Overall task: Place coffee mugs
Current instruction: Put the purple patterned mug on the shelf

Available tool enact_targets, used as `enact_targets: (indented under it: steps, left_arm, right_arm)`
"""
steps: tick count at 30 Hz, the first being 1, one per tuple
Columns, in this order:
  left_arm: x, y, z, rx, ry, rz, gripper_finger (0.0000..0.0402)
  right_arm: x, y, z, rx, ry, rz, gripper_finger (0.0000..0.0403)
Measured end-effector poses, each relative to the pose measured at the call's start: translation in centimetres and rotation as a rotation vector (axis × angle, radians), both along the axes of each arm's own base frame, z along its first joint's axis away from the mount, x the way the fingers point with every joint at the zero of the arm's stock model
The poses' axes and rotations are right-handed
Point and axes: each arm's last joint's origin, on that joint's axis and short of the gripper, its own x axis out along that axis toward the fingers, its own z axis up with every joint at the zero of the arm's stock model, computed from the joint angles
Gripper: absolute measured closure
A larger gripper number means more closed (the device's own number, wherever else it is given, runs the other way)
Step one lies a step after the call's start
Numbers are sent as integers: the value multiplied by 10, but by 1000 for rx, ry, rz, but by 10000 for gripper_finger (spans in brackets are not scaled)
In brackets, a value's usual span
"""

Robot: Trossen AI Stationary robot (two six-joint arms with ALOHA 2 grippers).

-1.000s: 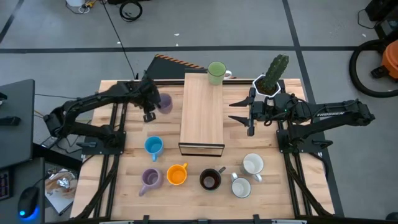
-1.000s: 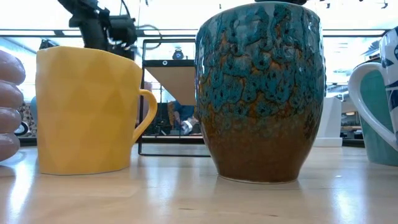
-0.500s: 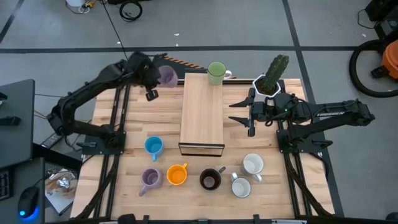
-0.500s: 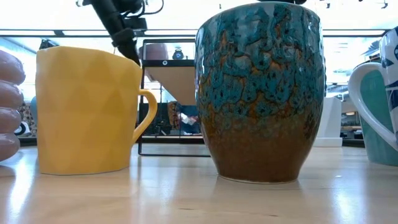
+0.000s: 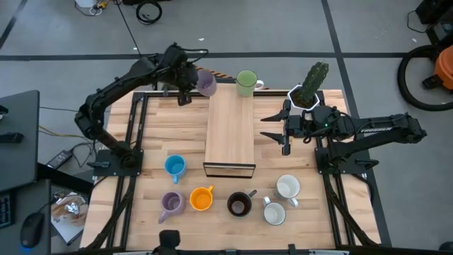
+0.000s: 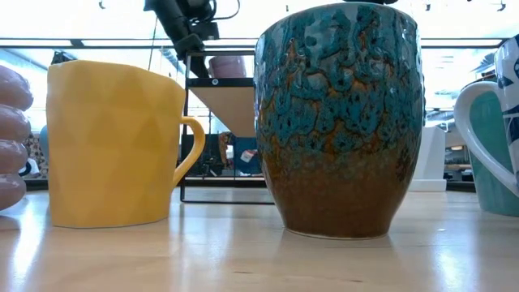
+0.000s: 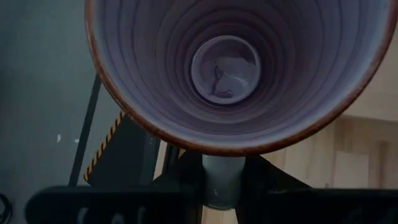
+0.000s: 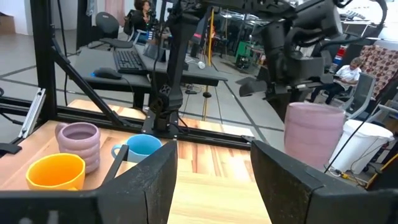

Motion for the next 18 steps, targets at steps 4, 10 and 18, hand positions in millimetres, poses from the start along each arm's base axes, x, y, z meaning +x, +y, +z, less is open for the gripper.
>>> enact_targets:
  steps: [4, 10, 18]
  left_arm:
    - [8, 7, 1, -21, 31, -39, 345]
    - [19, 16, 3, -11, 35, -83, 345]
    - [24, 19, -2, -9, 45, -119, 345]
  right_arm:
    - [0, 0, 0, 6, -1, 0, 193]
    - [0, 0, 0, 7, -1, -1, 193]
    - [0, 0, 0, 13, -1, -1, 193]
